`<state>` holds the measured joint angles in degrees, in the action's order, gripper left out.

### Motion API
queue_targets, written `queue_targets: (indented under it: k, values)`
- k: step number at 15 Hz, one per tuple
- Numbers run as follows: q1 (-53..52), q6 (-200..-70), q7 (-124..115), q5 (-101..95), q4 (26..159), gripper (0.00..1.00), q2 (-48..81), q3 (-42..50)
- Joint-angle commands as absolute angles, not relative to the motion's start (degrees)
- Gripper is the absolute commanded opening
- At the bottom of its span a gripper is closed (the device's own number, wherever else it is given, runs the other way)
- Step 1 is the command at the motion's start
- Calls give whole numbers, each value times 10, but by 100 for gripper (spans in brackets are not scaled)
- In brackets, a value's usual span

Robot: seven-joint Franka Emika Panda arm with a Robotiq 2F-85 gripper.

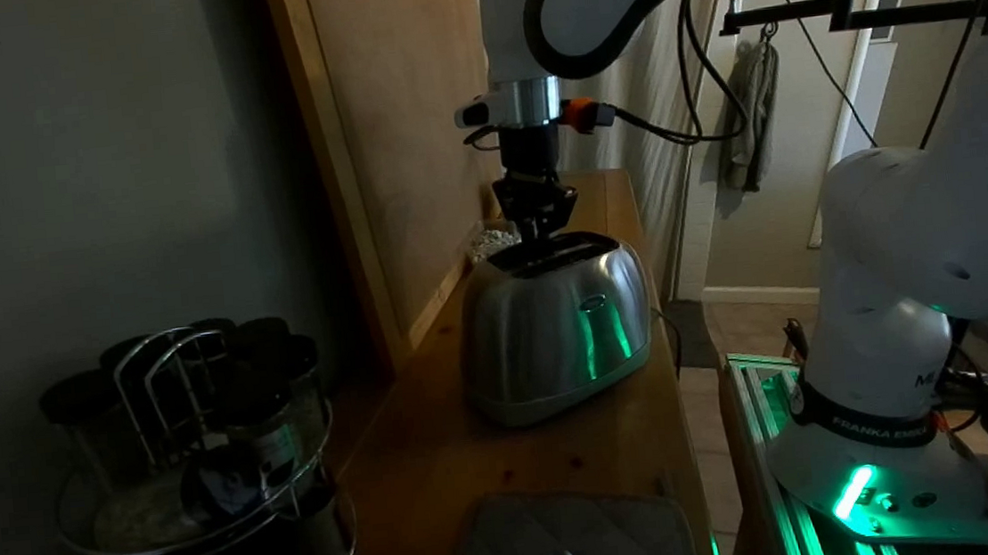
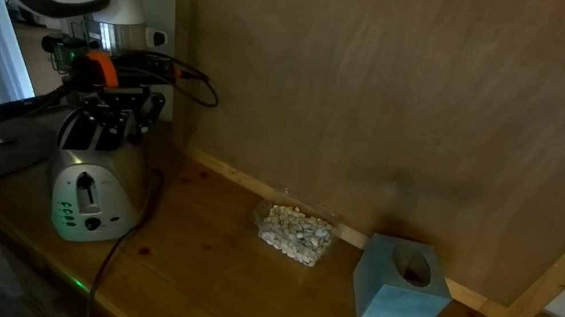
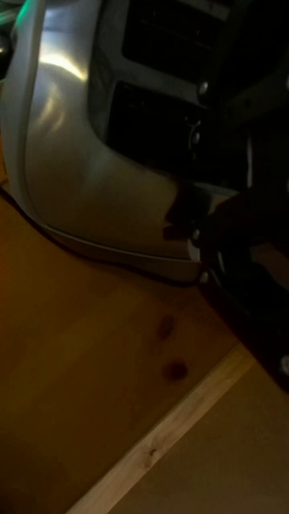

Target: Turn the toaster to the right until it is fully horizontal to the counter

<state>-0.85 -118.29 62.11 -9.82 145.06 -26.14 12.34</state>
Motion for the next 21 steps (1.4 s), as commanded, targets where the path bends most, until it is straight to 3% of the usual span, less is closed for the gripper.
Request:
queue_targets:
  k: [1, 21]
  values:
    - [-26, -1155, 704, -95, 1423, 8, -243, 114]
    - [-36, -1112, 1008, -130, 1407, 8, -240, 77]
